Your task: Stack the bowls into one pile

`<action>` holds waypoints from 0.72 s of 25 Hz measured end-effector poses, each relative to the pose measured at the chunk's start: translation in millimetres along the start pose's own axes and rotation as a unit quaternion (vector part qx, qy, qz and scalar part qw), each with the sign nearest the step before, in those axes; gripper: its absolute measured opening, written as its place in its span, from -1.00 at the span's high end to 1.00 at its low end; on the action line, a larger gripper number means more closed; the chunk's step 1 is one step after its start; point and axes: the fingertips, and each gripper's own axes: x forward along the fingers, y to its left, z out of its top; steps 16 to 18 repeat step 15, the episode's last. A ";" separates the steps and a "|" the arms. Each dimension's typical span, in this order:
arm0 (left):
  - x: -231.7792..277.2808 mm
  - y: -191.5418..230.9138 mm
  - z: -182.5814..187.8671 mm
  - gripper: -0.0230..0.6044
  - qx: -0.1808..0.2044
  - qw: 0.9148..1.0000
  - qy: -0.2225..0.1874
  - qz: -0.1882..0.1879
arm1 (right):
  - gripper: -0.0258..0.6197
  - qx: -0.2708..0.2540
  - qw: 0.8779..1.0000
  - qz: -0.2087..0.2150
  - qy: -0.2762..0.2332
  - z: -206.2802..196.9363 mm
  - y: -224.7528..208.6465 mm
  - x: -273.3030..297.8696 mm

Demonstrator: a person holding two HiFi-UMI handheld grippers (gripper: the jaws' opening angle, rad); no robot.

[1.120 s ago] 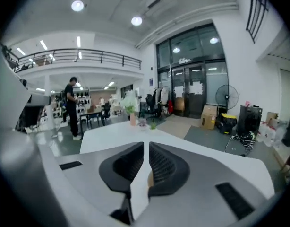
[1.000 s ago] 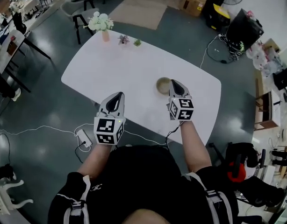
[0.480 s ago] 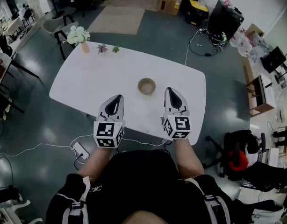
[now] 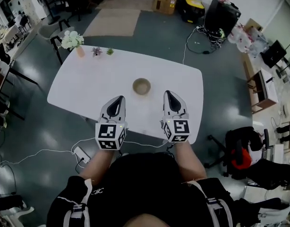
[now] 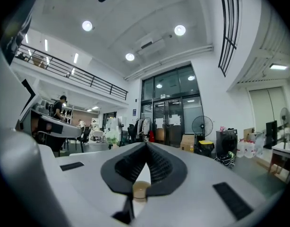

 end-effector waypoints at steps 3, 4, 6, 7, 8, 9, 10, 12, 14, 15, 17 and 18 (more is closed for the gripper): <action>1.7 -5.9 -1.6 0.88 0.000 1.000 0.000 0.003 | 0.88 0.000 1.000 -0.001 0.003 -3.5 -7.4 -4.0; 1.9 -7.7 -2.3 0.88 0.000 1.000 0.000 0.003 | 0.88 -0.002 1.000 -0.002 0.004 -3.8 -9.3 -4.9; 1.5 -10.9 -2.6 0.88 0.001 1.000 0.002 0.004 | 0.88 -0.010 1.000 -0.003 0.004 -3.8 -12.0 -6.5; 1.5 -12.1 -2.4 0.88 0.002 1.000 0.002 0.004 | 0.88 -0.011 1.000 -0.003 0.004 -3.6 -13.2 -7.0; 1.7 -13.1 -2.0 0.88 0.002 1.000 0.002 0.004 | 0.88 -0.011 1.000 -0.003 0.004 -3.1 -14.4 -7.4; 2.0 -14.0 -1.6 0.88 0.002 1.000 0.002 0.004 | 0.88 -0.010 1.000 -0.003 0.003 -2.4 -15.4 -7.8; 2.2 -14.9 -1.2 0.88 0.002 1.000 0.002 0.004 | 0.88 -0.008 1.000 -0.002 0.002 -1.8 -16.0 -8.2; 2.6 -16.1 -0.6 0.88 0.002 1.000 0.002 0.005 | 0.88 -0.005 1.000 0.000 0.000 -1.2 -16.9 -8.9; 4.0 -16.7 -0.2 0.88 0.002 1.000 0.002 0.008 | 0.88 -0.006 1.000 0.003 0.000 -0.9 -17.9 -8.5; 5.0 -16.9 -0.1 0.88 0.002 1.000 0.003 0.009 | 0.88 -0.006 1.000 0.005 0.000 -0.8 -18.4 -8.1; 5.0 -16.9 -0.1 0.88 0.002 1.000 0.003 0.009 | 0.88 -0.006 1.000 0.005 0.000 -0.8 -18.4 -8.1; 5.0 -16.9 -0.1 0.88 0.002 1.000 0.003 0.009 | 0.88 -0.006 1.000 0.005 0.000 -0.8 -18.4 -8.1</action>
